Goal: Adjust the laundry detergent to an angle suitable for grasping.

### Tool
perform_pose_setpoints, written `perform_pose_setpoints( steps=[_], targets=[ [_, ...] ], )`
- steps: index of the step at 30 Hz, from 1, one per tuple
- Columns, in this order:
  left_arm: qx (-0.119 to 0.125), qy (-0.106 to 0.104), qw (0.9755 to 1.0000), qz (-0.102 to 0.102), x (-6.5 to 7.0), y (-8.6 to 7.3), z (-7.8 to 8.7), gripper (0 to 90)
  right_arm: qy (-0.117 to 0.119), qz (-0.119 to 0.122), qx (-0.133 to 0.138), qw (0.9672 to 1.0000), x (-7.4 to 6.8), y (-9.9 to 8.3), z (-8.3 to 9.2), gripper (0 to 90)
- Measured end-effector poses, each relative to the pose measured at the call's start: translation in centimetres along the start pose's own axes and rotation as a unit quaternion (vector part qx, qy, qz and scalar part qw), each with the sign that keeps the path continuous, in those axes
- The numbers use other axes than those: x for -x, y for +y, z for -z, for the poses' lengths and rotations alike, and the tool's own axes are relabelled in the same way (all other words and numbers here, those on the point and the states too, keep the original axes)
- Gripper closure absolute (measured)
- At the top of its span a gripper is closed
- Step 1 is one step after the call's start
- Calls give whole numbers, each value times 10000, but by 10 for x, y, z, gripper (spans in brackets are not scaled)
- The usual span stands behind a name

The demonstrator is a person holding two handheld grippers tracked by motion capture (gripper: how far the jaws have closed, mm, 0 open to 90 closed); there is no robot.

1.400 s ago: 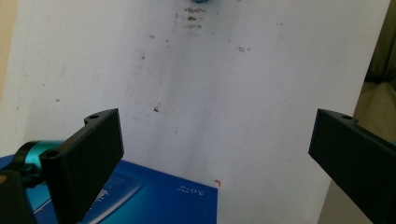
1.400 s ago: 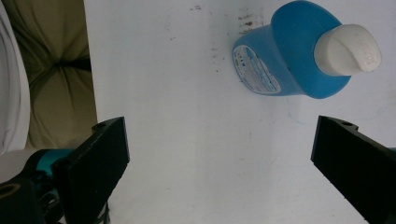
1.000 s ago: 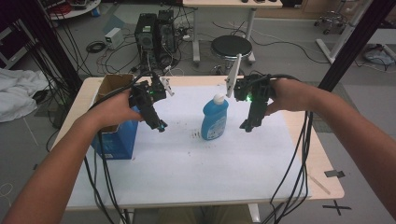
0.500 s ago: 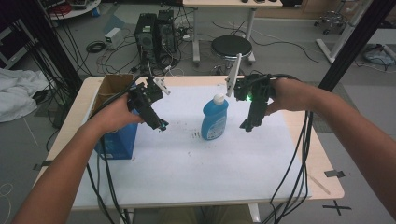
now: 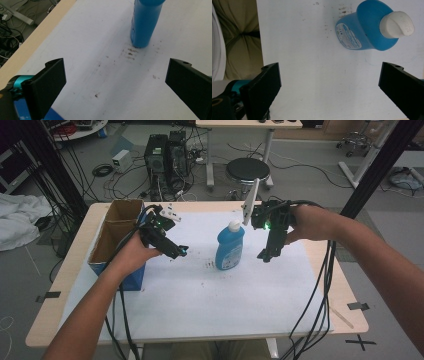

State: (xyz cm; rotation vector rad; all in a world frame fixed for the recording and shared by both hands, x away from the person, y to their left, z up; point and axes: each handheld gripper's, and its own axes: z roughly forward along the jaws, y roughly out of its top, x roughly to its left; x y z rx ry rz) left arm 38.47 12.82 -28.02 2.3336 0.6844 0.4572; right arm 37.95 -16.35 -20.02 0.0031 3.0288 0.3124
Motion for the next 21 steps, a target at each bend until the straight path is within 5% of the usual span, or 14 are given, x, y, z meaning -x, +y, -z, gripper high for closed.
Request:
perform_pose_setpoints(
  steps=[5, 8, 14, 19, 21],
  targets=[
    [418, -137, 9988, 218, 3, -9, -11, 31, 20, -25, -3, 10000, 3, 0, -1, 33],
    [788, -192, 9958, 432, 3, -14, -16, 31, 37, -14, 6, 10000, 4, 0, -1, 33],
    [1526, -186, 9866, 552, 9, -24, -24, 31, 34, -57, 14, 10000, 5, -1, -1, 33],
    [1812, -248, 9808, 671, 15, -30, -36, 31, 30, -42, 51, 10000, 6, -1, -1, 33],
    [1986, -293, 9768, 750, 16, -33, -40, 31, 36, -62, 53, 10000, 6, -1, 0, 33]
  ],
)
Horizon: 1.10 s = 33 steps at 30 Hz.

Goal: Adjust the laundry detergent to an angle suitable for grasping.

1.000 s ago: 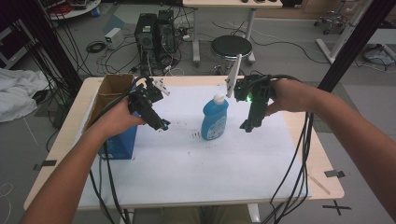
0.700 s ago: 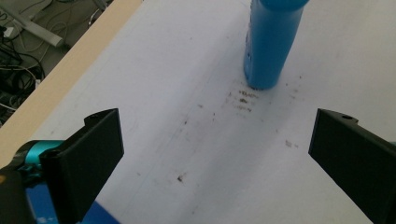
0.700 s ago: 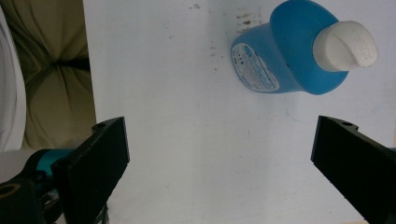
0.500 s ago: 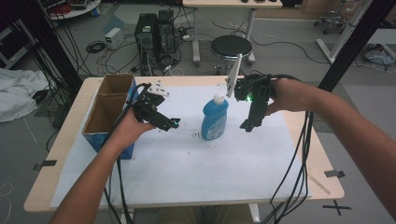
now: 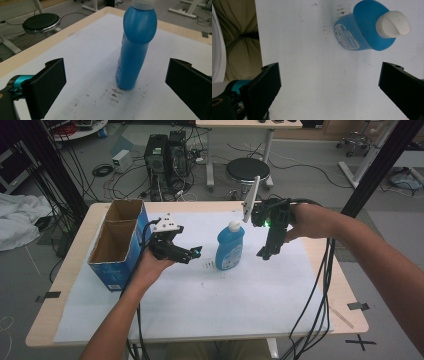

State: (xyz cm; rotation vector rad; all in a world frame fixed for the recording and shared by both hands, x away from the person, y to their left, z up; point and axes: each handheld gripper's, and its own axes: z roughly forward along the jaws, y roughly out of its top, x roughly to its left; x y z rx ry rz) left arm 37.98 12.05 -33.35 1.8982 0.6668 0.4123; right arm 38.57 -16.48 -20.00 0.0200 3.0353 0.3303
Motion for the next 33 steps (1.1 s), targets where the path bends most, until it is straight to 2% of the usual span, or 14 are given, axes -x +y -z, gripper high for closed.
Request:
perform_pose_setpoints(
  steps=[4, 11, 14, 23, 27, 30, 33],
  targets=[
    [262, -51, 9996, 130, 0, -7, -6, 31, -9, 1, 46, 10000, 0, -1, 1, 33],
    [471, -109, 9985, 268, 0, -19, -17, 31, -7, -26, 35, 10000, 0, -2, 2, 33],
    [502, -138, 9981, 329, 1, -21, -26, 31, -2, -31, 41, 10000, 0, -2, 2, 33],
    [542, -268, 9977, 298, 8, -23, -44, 31, -7, -77, 41, 10000, 0, -5, 4, 33],
    [631, -304, 9967, 406, 11, -24, -51, 31, -6, -67, 33, 10000, 0, -5, 4, 33],
    [658, -347, 9964, 405, 15, -24, -57, 31, -2, -86, 40, 10000, 0, -5, 4, 33],
    [715, -354, 9961, 379, 18, -24, -63, 31, -6, -13, 44, 10000, 2, -4, 4, 33]
  ],
)
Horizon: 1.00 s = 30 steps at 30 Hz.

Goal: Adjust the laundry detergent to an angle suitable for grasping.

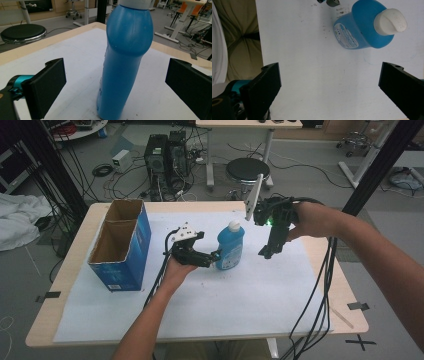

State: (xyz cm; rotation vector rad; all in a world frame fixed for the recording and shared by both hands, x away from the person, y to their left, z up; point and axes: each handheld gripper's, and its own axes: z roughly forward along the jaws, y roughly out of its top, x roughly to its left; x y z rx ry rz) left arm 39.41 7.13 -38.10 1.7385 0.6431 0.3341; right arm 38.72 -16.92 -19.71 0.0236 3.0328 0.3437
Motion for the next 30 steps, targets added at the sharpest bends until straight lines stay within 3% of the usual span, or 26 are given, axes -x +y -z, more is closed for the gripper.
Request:
perform_pose_setpoints(
  steps=[15, 30],
  targets=[
    [-70, -123, 9999, 55, 5, -8, -39, 31, 41, -72, -13, 10000, 5, 2, -2, 33],
    [-176, -166, 9997, 37, 12, -11, -63, 31, 41, -64, 17, 10000, 6, 2, -2, 33]
  ],
)
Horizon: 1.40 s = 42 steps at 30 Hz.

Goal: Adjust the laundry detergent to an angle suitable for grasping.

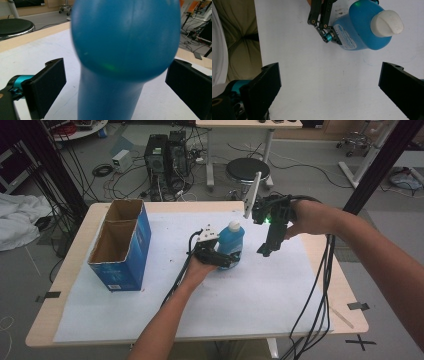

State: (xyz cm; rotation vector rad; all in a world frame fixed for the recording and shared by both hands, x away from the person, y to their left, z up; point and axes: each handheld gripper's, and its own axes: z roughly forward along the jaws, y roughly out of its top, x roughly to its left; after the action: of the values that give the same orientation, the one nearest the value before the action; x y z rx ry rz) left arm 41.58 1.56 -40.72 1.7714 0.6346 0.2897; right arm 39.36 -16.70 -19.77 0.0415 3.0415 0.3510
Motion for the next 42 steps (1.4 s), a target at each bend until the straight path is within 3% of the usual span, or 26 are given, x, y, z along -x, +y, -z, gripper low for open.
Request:
perform_pose_setpoints(
  steps=[12, 22, 42],
  targets=[
    [61, 137, 9999, 85, 2, -1, -9, 34, -4, -46, -4, 10000, 1, 0, 1, 33],
    [130, 121, 9998, 56, -1, -1, -7, 179, -9, -61, 22, 10000, 1, -1, 2, 33],
    [199, 456, 9988, -42, 1, 0, -6, 291, -21, -33, 37, 10000, 1, -1, 3, 33]
  ],
)
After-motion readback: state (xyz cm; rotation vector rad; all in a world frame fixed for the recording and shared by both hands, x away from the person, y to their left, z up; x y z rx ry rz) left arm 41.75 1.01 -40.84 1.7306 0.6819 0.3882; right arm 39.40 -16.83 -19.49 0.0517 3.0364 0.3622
